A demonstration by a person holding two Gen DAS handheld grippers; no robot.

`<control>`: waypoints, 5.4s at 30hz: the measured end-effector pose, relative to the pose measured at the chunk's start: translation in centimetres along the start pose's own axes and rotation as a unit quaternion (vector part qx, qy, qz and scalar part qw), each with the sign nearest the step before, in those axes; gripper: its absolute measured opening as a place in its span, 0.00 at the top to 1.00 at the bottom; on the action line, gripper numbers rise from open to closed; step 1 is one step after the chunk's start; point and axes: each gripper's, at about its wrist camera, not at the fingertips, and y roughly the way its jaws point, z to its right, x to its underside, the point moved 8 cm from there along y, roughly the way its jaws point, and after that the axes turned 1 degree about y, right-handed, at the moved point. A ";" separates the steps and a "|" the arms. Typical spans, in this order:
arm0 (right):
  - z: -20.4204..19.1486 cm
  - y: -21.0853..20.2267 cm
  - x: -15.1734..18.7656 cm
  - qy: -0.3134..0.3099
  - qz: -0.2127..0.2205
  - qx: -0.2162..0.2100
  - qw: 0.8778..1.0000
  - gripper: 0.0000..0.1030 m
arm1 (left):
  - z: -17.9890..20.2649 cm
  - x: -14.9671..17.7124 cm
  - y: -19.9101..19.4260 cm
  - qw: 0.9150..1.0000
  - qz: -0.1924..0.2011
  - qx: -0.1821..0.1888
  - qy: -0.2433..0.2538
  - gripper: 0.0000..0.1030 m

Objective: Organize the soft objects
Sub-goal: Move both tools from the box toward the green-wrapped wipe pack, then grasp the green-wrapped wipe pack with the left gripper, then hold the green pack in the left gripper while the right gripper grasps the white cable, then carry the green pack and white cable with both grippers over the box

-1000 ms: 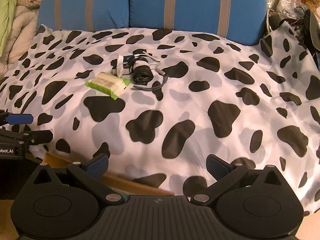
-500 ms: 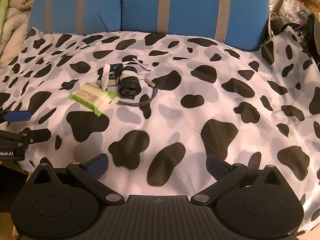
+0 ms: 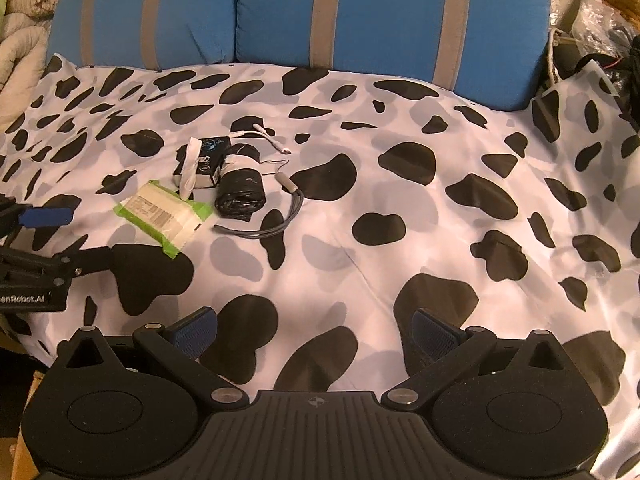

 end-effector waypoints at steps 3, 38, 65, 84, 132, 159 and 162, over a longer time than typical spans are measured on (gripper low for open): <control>0.2 0.4 -0.4 0.003 -0.004 -0.002 1.000 0.00 | -0.1 -0.6 1.0 1.000 0.000 0.002 0.005 0.21; 1.1 -0.2 -1.6 0.048 0.001 -0.024 0.999 0.00 | 1.0 -0.9 6.8 0.998 -0.068 0.009 0.012 0.23; -0.4 1.9 -1.7 0.054 -0.008 -0.032 0.998 0.00 | 0.2 1.1 -2.3 0.995 -0.033 0.029 -0.085 0.23; 0.3 8.5 -6.3 0.029 0.006 -0.011 0.999 0.24 | 0.4 -0.2 -4.5 0.992 -0.034 0.073 -0.095 0.23; 1.2 0.2 -4.1 0.033 0.062 -0.033 0.997 0.96 | 2.3 -0.8 -4.2 0.993 -0.020 0.088 -0.070 0.23; -4.1 -7.8 6.9 0.012 0.032 -0.075 0.997 0.96 | 4.5 5.8 -10.1 0.997 -0.026 0.071 -0.028 0.23; -4.3 -8.3 7.9 0.016 0.024 -0.079 0.996 0.96 | 5.0 6.9 -10.6 0.996 -0.037 0.074 -0.028 0.23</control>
